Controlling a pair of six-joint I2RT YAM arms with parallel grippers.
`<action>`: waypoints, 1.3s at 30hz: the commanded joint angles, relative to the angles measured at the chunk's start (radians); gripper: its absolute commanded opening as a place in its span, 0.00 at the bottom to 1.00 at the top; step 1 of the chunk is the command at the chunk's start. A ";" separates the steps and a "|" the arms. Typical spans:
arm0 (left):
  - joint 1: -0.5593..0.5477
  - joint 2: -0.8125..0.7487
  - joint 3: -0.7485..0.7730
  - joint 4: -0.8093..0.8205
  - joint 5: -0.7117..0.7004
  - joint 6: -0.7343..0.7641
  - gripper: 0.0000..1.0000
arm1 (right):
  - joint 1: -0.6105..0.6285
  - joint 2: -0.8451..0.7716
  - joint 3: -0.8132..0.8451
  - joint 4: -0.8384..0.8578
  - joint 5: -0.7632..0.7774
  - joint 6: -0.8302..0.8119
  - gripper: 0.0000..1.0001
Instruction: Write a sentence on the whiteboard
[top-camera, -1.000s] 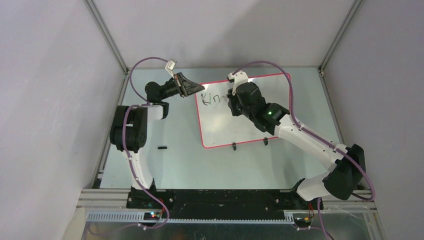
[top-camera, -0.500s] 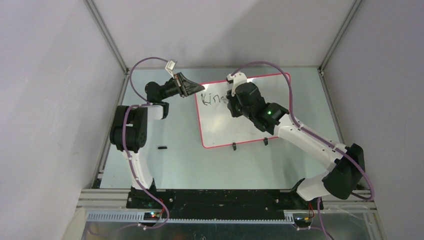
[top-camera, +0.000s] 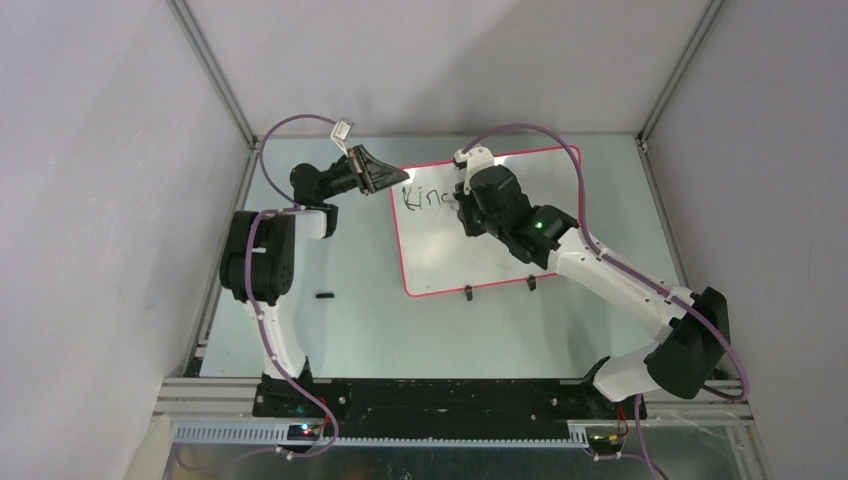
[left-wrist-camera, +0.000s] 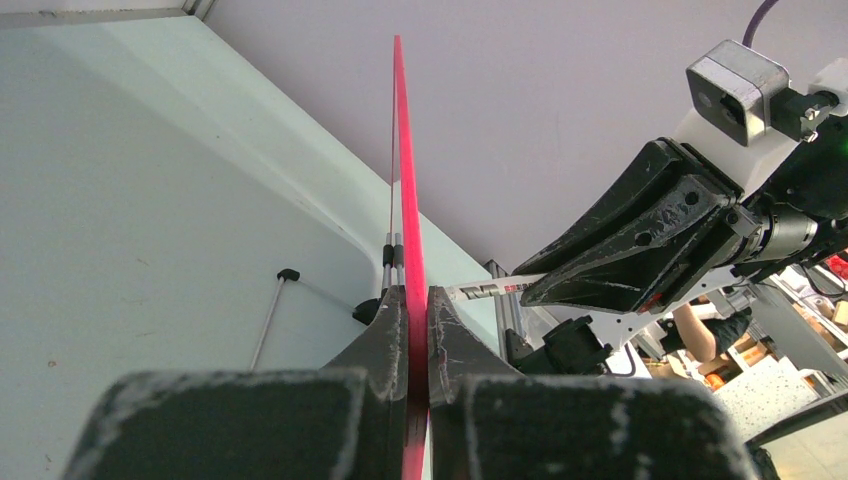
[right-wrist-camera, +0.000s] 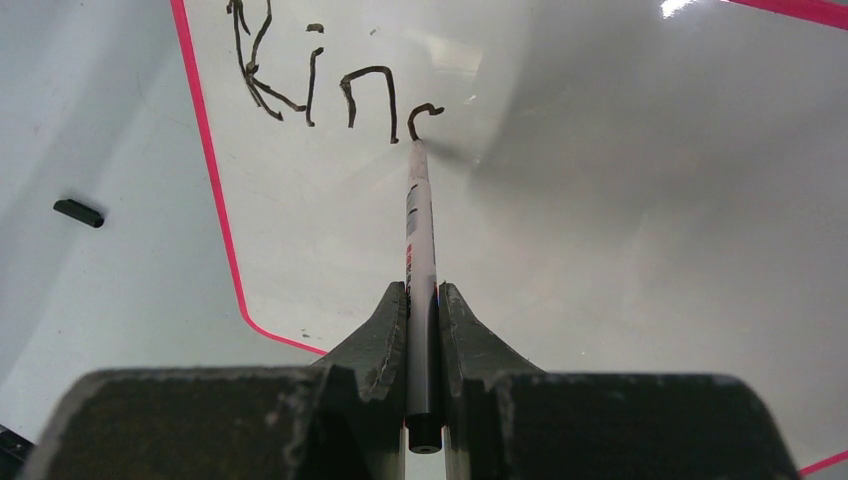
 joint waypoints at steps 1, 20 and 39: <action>-0.011 -0.020 0.015 0.105 0.008 -0.015 0.00 | -0.009 -0.002 0.037 0.017 0.056 -0.008 0.00; -0.011 -0.020 0.013 0.109 0.007 -0.018 0.00 | -0.016 0.044 0.117 0.014 0.078 -0.013 0.00; -0.012 -0.019 0.015 0.113 0.010 -0.021 0.00 | -0.023 0.067 0.148 -0.021 0.064 -0.005 0.00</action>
